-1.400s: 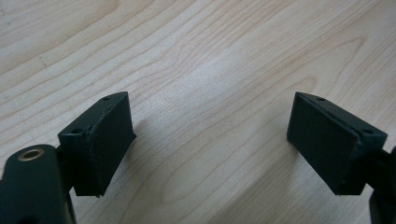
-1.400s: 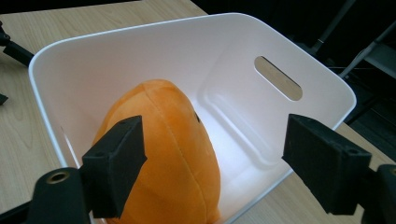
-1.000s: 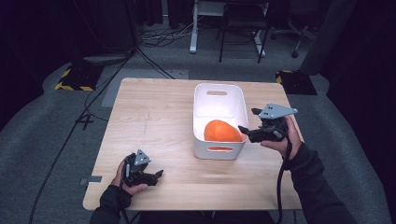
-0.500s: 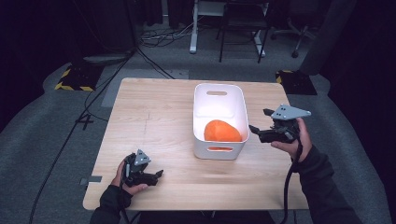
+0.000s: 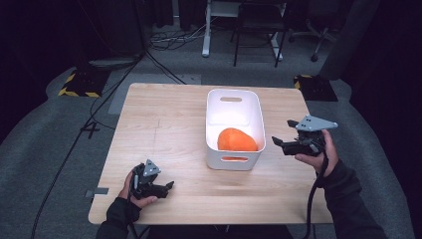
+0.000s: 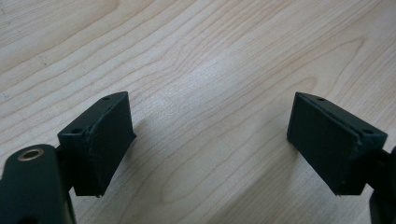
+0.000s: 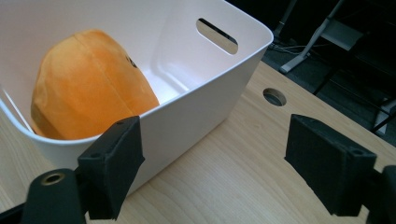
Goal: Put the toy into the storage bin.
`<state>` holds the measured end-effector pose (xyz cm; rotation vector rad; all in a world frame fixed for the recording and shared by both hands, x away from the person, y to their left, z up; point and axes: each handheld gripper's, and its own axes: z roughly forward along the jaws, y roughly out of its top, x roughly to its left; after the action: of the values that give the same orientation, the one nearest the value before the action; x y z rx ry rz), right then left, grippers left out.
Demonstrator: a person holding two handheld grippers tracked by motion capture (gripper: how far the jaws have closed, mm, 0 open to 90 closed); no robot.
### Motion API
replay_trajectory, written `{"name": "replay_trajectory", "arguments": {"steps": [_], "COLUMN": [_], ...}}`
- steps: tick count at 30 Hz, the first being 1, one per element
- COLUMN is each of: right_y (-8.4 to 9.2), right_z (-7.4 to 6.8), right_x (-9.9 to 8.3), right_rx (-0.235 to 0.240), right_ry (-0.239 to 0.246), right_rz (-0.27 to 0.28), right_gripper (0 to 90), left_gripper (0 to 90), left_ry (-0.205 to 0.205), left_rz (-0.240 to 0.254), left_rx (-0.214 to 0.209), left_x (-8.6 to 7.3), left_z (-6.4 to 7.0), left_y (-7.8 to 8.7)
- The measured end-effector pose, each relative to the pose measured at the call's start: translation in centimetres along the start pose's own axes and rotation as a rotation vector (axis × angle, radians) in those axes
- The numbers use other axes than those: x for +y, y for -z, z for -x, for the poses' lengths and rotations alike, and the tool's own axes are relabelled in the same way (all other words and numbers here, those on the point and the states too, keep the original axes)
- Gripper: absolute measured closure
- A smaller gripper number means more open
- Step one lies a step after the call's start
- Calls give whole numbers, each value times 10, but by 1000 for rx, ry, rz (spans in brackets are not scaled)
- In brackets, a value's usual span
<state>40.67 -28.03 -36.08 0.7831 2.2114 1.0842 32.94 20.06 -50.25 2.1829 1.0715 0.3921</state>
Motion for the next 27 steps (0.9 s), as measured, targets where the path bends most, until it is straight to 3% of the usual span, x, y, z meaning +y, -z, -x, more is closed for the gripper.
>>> {"name": "replay_trajectory", "arguments": {"steps": [27], "right_y": [-14], "right_z": [-9], "right_x": [-41], "right_rx": [19], "right_ry": [18], "right_rz": [-115], "right_gripper": [202], "left_gripper": [148], "left_ry": [0], "left_rz": [0], "left_rx": [0], "left_x": [0], "left_z": [0], "left_y": [0]}}
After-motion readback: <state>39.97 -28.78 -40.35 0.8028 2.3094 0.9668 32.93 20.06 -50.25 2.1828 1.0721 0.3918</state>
